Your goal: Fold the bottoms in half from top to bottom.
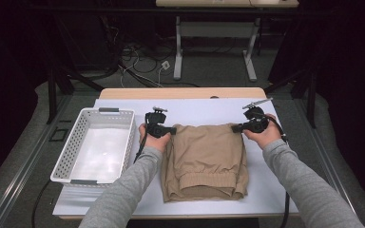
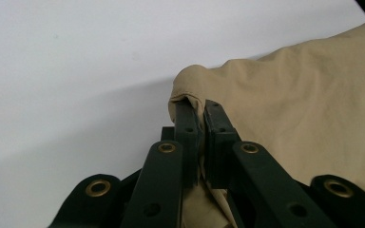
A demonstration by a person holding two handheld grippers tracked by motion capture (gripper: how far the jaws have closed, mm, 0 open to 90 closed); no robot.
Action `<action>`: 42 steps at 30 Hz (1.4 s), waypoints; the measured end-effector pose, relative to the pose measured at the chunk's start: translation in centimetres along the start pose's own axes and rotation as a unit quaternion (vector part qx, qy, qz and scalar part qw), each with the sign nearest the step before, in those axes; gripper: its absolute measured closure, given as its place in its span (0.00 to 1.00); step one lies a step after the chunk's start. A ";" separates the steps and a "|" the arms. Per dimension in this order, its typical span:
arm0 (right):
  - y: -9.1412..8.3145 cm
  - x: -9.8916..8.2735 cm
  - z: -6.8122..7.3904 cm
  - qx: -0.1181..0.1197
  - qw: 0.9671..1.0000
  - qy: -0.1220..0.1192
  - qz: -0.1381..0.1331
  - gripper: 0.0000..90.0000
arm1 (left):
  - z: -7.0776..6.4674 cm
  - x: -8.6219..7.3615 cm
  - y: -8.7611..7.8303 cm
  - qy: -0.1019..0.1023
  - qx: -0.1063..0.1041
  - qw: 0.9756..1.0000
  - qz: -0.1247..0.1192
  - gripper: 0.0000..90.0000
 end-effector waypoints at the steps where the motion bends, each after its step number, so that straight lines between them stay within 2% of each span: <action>1: 0.3 0.1 -0.2 0.001 1.000 0.005 -0.001 0.93 | 0.2 0.0 0.2 -0.002 0.001 1.000 0.002 0.96; 2: 0.7 0.1 -0.4 0.000 1.000 0.011 0.000 0.93 | 0.3 0.1 0.5 -0.008 0.000 1.000 0.002 0.96; 6: 1.8 -0.4 -0.9 0.002 1.000 0.023 0.011 0.93 | 0.6 0.0 1.3 -0.005 0.000 1.000 0.008 0.96; 8: 2.2 -0.5 -1.4 -0.003 1.000 0.022 0.016 0.93 | 0.9 0.0 1.9 -0.010 0.002 1.000 0.007 0.96; 11: 2.4 -0.5 -1.5 0.000 0.999 0.034 0.015 0.93 | 1.2 0.0 2.2 -0.020 0.000 1.000 0.006 0.96; 14: 2.4 -0.4 -1.6 -0.001 0.999 0.034 0.010 0.93 | 1.3 -0.1 2.4 -0.021 0.005 1.000 0.007 0.94; 18: 2.0 -0.4 -1.4 -0.002 1.000 0.024 0.007 0.93 | 1.4 -0.3 2.3 -0.028 0.018 0.999 0.006 0.78; 20: 1.9 -0.3 -1.4 0.000 1.000 0.022 0.005 0.93 | 1.4 -0.4 2.2 -0.027 0.016 0.999 0.007 0.75; 21: 1.8 -0.3 -1.3 0.001 1.000 0.023 0.003 0.93 | 1.3 -0.7 2.0 -0.031 0.015 0.999 0.008 0.67; 22: 1.8 -0.3 -1.3 0.000 1.000 0.023 0.002 0.93 | 1.3 -0.7 2.0 -0.031 0.015 0.999 0.008 0.63; 23: 1.8 -0.3 -1.3 0.000 1.000 0.023 0.002 0.93 | 1.3 -0.8 1.8 -0.030 0.016 0.999 0.006 0.63; 25: 1.8 -0.4 -1.3 -0.001 1.000 0.020 0.001 0.93 | 1.2 -1.0 1.4 -0.035 0.015 0.999 0.000 0.51; 26: 1.7 -0.4 -1.3 -0.001 1.000 0.020 0.001 0.93 | 1.2 -1.1 1.2 -0.035 0.020 0.999 -0.003 0.49; 28: 1.6 -0.3 -1.1 0.004 1.000 0.028 -0.002 0.93 | 0.7 -1.4 0.5 -0.027 0.018 0.999 -0.010 0.43; 30: 1.6 -0.3 -1.3 0.002 1.000 0.022 -0.003 0.93 | 0.5 -1.5 0.3 -0.020 0.017 1.000 -0.012 0.43; 31: 1.5 -0.4 -1.3 0.000 1.000 0.022 -0.003 0.93 | 0.1 -1.8 -0.2 0.001 0.014 1.000 -0.026 0.43; 33: 1.5 -0.4 -1.3 0.002 1.000 0.023 -0.003 0.93 | -0.1 -2.0 -0.5 0.003 0.016 0.999 -0.029 0.43; 34: 1.5 -0.4 -1.4 0.002 1.000 0.023 -0.006 0.93 | -0.2 -2.2 -0.7 0.007 0.013 0.999 -0.031 0.43; 35: 1.5 -0.5 -1.4 0.004 1.000 0.026 -0.006 0.93 | -0.6 -2.8 -1.2 -0.010 0.000 1.000 -0.024 0.43; 36: 1.5 -0.5 -1.4 0.004 1.000 0.026 -0.006 0.93 | -0.6 -2.8 -1.2 -0.010 0.000 1.000 -0.024 0.43; 38: 1.5 -0.6 -1.4 0.003 1.000 0.027 -0.009 0.93 | -1.2 -3.4 -1.6 -0.022 -0.020 0.999 -0.020 0.45; 40: 1.5 -0.7 -1.4 0.004 1.000 0.027 -0.010 0.93 | -1.6 -3.9 -2.1 -0.032 -0.028 0.999 -0.023 0.42; 41: 1.5 -0.7 -1.4 0.004 1.000 0.027 -0.010 0.93 | -1.9 -4.2 -2.3 -0.033 -0.034 0.999 -0.022 0.42; 42: 1.4 -0.6 -1.3 0.007 0.999 0.031 -0.012 0.93 | -2.2 -4.7 -2.6 -0.027 -0.036 0.999 -0.021 0.36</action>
Point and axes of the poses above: each handheld gripper's, and its own axes: y roughly forward along the jaws, x roughly out of its top, z roughly to its left, the point moved 10 cm from there along y, roughly forward along the jaws
